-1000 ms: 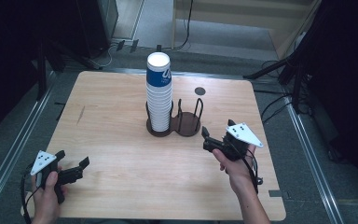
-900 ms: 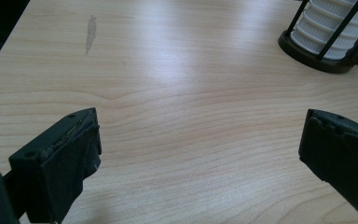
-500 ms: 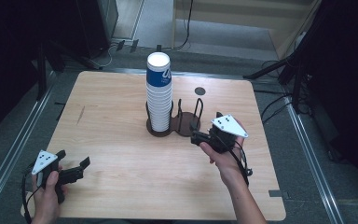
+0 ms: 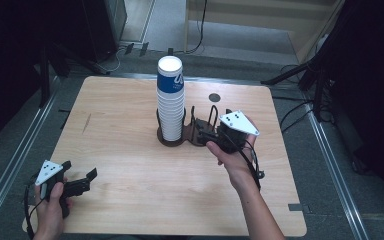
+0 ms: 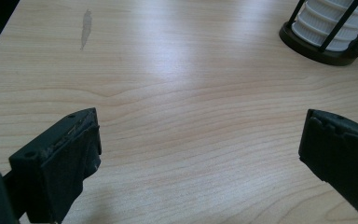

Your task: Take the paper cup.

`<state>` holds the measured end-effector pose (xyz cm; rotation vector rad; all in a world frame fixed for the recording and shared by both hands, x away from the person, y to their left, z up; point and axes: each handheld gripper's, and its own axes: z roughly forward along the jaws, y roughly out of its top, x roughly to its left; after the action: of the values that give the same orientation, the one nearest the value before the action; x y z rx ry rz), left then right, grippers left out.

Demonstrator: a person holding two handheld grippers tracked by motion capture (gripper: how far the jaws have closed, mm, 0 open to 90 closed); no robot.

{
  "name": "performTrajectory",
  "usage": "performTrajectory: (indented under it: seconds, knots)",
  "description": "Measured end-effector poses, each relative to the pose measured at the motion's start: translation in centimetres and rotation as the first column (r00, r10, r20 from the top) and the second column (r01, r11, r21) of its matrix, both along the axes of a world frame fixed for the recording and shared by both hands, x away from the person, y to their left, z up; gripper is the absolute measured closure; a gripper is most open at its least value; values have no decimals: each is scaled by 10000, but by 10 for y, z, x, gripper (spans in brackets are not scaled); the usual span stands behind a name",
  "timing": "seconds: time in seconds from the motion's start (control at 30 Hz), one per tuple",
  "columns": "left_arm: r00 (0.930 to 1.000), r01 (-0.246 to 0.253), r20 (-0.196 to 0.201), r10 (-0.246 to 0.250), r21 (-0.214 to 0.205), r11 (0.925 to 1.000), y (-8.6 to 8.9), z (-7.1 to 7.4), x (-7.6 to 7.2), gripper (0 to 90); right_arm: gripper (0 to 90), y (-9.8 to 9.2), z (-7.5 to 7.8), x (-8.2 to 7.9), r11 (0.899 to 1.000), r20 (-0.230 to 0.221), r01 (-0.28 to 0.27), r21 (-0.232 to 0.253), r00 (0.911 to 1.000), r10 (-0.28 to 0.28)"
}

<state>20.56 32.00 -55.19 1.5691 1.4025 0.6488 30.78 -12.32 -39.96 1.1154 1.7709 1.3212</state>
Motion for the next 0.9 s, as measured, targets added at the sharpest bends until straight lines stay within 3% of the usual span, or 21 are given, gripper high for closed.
performTrajectory:
  seconds: [0.43,0.63,0.8,0.9]
  knots:
    - [9999,130,-68,-129,224,9997,-3,0,1,0,78,14,17,10,9991,153,-147,388,9998,141]
    - [9998,192,33,-193,210,9996,-3,0,-1,0,78,24,19,13,9989,181,-318,337,9994,312]
    - [9995,301,3,-301,311,9991,-4,0,-1,0,82,33,18,16,9961,-3,-378,792,9993,379]
    - [9995,323,18,-323,297,9990,-4,0,-1,0,82,40,18,19,9968,39,-441,673,9990,439]
